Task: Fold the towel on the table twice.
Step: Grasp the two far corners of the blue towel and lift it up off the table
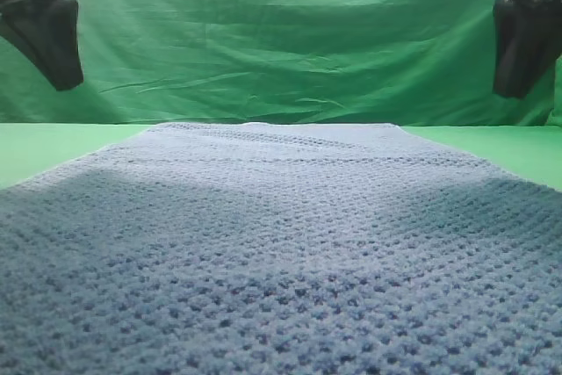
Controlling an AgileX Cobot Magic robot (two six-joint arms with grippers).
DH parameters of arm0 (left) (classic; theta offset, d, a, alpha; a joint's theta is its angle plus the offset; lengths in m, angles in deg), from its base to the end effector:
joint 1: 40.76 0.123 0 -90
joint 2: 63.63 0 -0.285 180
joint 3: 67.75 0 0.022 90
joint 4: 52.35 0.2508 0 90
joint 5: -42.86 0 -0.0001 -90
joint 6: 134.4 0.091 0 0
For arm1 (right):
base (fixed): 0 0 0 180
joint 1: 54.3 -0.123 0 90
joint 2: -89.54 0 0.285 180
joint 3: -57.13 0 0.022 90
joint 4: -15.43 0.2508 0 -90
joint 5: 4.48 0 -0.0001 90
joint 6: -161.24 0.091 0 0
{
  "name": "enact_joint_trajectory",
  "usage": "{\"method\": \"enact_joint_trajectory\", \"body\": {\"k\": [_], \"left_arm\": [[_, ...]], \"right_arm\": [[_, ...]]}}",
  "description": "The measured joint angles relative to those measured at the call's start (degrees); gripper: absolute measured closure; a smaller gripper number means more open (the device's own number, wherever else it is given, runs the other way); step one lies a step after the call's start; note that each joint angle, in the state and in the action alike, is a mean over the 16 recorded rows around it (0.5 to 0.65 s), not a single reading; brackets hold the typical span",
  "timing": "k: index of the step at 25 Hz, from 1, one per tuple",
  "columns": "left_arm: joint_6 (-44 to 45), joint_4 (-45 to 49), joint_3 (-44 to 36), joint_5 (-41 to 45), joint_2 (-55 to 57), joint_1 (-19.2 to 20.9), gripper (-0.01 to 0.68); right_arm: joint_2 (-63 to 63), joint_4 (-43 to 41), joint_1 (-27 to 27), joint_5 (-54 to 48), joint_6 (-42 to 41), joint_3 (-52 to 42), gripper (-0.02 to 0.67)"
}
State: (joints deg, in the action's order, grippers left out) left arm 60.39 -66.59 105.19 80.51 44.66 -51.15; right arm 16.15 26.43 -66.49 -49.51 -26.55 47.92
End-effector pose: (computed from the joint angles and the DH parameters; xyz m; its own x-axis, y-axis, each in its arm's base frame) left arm 0.3590 -0.0797 0.2265 -0.8532 0.2166 -0.4744 0.2989 0.9485 -0.1047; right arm 0.3367 0.0853 0.2217 -0.9205 -0.1983 -0.3367 -0.2531 0.9590 0.1273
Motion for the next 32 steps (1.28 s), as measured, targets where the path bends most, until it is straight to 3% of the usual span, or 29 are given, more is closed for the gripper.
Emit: {"method": "enact_joint_trajectory", "body": {"k": [9, 14, 18, 32], "left_arm": [[-1.1, -2.8, 3.8, 0.8, 6.2, -0.5, 0.301], [-1.5, -4.1, 4.0, 0.6, 6.8, -0.5, 0.112], [-1.9, -3.9, 4.0, 0.0, 7.2, -0.5, 0.039], [-2.8, -2.7, 4.4, -1.6, 11.2, -0.5, 0.036]], "right_arm": [[6.5, 0.0, 0.0, 3.2, -1.9, 1.8, 0.153], [8.1, 0.0, 0.0, 4.6, -2.5, 1.8, 0.028], [9.1, 0.1, 0.0, 5.7, -2.8, 1.9, 0.014], [10.3, 0.4, 0.0, 9.2, -4.2, 1.9, 0.06]]}}
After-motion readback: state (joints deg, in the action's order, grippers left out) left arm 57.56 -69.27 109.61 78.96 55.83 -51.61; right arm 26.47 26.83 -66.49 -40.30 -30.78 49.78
